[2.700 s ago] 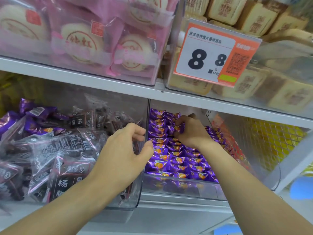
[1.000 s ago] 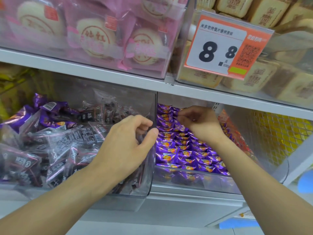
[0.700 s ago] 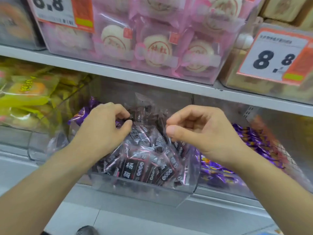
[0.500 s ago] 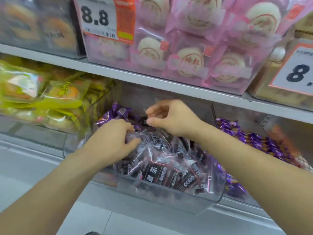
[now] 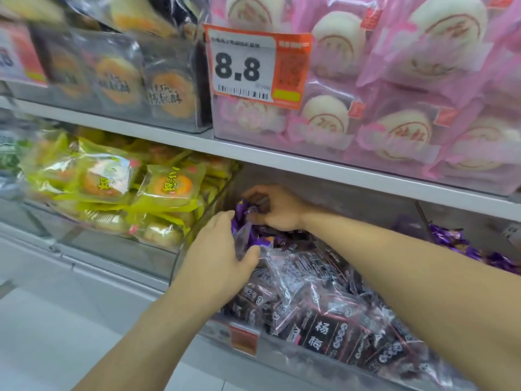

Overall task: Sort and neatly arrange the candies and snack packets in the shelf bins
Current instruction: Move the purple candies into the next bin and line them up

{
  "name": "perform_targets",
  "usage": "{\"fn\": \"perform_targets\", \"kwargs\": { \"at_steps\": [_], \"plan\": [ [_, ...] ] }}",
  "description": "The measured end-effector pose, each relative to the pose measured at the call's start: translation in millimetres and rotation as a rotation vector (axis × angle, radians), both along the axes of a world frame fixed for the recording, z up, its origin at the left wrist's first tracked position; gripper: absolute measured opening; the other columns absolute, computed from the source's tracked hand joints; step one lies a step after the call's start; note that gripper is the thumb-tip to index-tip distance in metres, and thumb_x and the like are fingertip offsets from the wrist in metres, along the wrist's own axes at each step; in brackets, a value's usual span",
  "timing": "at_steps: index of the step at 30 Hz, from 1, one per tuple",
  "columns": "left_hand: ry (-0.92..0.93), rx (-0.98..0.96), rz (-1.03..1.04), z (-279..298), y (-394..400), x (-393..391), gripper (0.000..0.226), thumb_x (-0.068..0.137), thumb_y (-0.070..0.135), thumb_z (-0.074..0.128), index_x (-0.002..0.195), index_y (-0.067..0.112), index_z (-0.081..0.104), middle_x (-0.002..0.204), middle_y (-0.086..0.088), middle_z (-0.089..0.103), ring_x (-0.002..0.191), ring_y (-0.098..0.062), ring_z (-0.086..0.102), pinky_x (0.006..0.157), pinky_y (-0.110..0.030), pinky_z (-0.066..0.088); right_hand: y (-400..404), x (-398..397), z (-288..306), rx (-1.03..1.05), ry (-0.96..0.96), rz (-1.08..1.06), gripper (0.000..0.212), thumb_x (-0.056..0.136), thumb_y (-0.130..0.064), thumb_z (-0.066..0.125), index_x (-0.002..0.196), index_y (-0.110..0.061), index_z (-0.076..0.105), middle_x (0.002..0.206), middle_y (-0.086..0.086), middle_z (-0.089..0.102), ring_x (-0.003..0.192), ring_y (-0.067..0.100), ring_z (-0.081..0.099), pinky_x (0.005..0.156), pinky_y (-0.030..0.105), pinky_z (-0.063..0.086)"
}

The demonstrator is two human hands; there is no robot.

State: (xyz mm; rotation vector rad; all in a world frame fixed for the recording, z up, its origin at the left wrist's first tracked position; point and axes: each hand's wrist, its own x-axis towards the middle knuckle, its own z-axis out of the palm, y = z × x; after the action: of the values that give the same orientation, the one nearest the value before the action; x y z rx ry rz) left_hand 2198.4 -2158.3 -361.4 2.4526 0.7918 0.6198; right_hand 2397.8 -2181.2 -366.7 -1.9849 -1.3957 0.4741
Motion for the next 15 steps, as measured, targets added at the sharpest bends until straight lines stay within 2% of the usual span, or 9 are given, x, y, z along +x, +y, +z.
{"fn": "perform_targets", "kwargs": {
  "at_steps": [2, 4, 6, 8, 10, 11, 13, 15],
  "plan": [
    [0.03, -0.036, 0.006, 0.2, 1.2, 5.0, 0.068, 0.089, 0.04, 0.064, 0.145, 0.014, 0.036, 0.139, -0.002, 0.052, 0.129, -0.02, 0.047, 0.096, -0.026, 0.035, -3.0, -0.1, -0.9, 0.019, 0.043, 0.01, 0.035, 0.085, -0.006, 0.073, 0.118, -0.016, 0.064, 0.104, -0.002, 0.067, 0.092, 0.0, 0.062, 0.089, 0.017, 0.05],
    [0.047, -0.06, -0.002, -1.0, 2.6, 9.2, 0.052, 0.087, 0.041, 0.064, 0.13, 0.018, 0.047, 0.122, -0.001, 0.06, 0.118, -0.024, 0.054, 0.09, -0.032, 0.042, -5.0, -3.2, -0.7, 0.041, 0.087, 0.032, 0.037, 0.085, -0.001, 0.067, 0.114, -0.024, 0.064, 0.108, 0.006, 0.071, 0.103, 0.015, 0.067, 0.099, 0.031, 0.051],
    [0.063, -0.053, -0.014, -3.1, 3.3, 11.1, 0.054, 0.086, 0.044, 0.064, 0.13, 0.019, 0.048, 0.123, 0.0, 0.059, 0.12, -0.024, 0.051, 0.092, -0.034, 0.044, -5.7, -8.0, 1.5, 0.043, 0.098, 0.028, 0.043, 0.08, 0.001, 0.063, 0.112, -0.029, 0.064, 0.107, 0.008, 0.072, 0.105, 0.02, 0.067, 0.099, 0.037, 0.052],
    [0.082, -0.035, -0.01, -3.7, 2.7, 10.7, 0.069, 0.088, 0.045, 0.063, 0.145, 0.016, 0.037, 0.139, 0.0, 0.051, 0.131, -0.019, 0.04, 0.103, -0.031, 0.037, -4.8, -10.0, 8.0, 0.011, 0.109, 0.006, 0.046, 0.077, -0.002, 0.063, 0.115, -0.028, 0.066, 0.104, 0.003, 0.071, 0.101, 0.017, 0.066, 0.097, 0.035, 0.051],
    [0.071, -0.03, -0.013, -4.2, 3.3, 10.4, 0.071, 0.089, 0.045, 0.062, 0.148, 0.016, 0.034, 0.143, 0.002, 0.048, 0.133, -0.016, 0.037, 0.104, -0.028, 0.034, -2.2, -10.7, 16.7, -0.057, 0.135, -0.014, 0.036, 0.079, -0.017, 0.066, 0.112, -0.03, 0.068, 0.101, -0.001, 0.072, 0.095, 0.013, 0.066, 0.092, 0.032, 0.052],
    [0.068, -0.026, -0.021, -4.2, 3.8, 10.4, 0.069, 0.089, 0.044, 0.062, 0.146, 0.016, 0.036, 0.141, 0.002, 0.049, 0.131, -0.015, 0.038, 0.102, -0.026, 0.034, -1.1, -12.8, 20.3, -0.084, 0.147, -0.021, 0.028, 0.08, -0.03, 0.069, 0.107, -0.031, 0.07, 0.1, 0.0, 0.073, 0.091, 0.011, 0.065, 0.088, 0.031, 0.053],
    [0.071, -0.023, -0.028, -3.7, 4.9, 10.2, 0.063, 0.089, 0.044, 0.063, 0.142, 0.017, 0.043, 0.136, 0.002, 0.054, 0.127, -0.014, 0.043, 0.093, -0.022, 0.034, 2.1, -17.1, 21.8, -0.091, 0.094, -0.05, 0.033, 0.08, -0.047, 0.075, 0.105, -0.026, 0.071, 0.099, -0.003, 0.072, 0.089, 0.008, 0.065, 0.085, 0.027, 0.052],
    [0.06, -0.038, -0.017, -3.9, 5.8, 10.9, 0.059, 0.088, 0.044, 0.064, 0.139, 0.019, 0.048, 0.131, 0.003, 0.056, 0.124, -0.013, 0.045, 0.087, -0.019, 0.032, 5.9, -20.5, 17.5, -0.036, -0.004, -0.101, 0.031, 0.079, -0.039, 0.08, 0.102, -0.019, 0.072, 0.091, -0.005, 0.068, 0.084, 0.01, 0.063, 0.08, 0.025, 0.05]
  ]
}}
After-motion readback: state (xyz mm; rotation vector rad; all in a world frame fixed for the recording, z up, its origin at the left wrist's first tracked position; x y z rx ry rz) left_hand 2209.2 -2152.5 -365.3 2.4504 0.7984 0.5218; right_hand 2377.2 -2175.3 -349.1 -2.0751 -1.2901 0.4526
